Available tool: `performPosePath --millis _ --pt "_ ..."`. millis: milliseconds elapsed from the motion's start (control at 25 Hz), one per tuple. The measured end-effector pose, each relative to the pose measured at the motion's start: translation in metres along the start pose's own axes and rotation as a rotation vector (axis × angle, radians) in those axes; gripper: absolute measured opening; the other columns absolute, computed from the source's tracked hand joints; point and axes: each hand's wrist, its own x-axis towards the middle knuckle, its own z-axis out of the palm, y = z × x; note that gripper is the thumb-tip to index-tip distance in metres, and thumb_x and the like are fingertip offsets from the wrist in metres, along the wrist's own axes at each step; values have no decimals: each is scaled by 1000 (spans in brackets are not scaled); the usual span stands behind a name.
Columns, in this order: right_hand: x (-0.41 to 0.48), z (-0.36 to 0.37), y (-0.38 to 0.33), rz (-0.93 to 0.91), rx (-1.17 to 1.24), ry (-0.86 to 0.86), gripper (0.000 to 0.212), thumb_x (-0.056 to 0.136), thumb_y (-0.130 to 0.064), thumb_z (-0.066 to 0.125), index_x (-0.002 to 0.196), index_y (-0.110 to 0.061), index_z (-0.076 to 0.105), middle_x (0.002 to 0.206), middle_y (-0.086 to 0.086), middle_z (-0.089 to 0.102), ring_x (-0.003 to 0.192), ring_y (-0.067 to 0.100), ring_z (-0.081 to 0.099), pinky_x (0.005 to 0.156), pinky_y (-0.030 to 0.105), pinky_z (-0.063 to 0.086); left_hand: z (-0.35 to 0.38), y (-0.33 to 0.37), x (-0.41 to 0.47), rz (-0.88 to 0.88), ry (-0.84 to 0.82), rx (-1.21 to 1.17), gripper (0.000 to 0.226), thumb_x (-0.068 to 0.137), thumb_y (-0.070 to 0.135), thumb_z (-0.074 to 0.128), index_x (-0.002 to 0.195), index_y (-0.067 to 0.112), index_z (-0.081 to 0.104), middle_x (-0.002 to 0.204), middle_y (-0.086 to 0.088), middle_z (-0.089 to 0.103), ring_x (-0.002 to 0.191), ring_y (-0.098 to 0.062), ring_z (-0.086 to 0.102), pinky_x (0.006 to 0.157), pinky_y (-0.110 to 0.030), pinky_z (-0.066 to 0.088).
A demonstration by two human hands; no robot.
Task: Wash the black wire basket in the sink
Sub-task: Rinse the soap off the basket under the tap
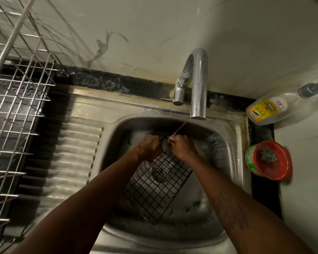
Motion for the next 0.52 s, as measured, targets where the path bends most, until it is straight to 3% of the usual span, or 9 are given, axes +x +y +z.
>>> performPosePath --millis 120,200,360,520 --pt "-8 6 1 -51 -60 -53 27 103 -28 50 122 -37 68 111 1 72 96 23 67 81 41 57 2 2 -2 -221 -145 -180 23 104 12 47 86 2 57 77 -18 72 58 -26 74 55 -32 61" --pt "-7 9 -1 -59 -54 -63 27 103 -27 51 120 -36 69 112 2 72 96 23 68 80 41 57 4 0 -3 -261 -173 -240 22 105 13 48 91 -2 58 77 -19 74 56 -25 74 51 -29 59" --pt "-2 4 -3 -65 52 -15 22 103 -36 56 105 -27 76 102 -2 74 88 13 65 76 30 53 2 -7 -5 -295 -122 -335 24 106 12 45 93 -4 57 80 -23 73 58 -27 74 55 -32 61" --pt "-1 -8 1 -90 52 -93 24 103 -36 56 110 -27 76 107 -6 74 93 11 65 83 30 52 1 -13 -9 -283 -55 -313 23 106 19 49 88 6 57 83 -10 67 71 -19 71 60 -25 57"
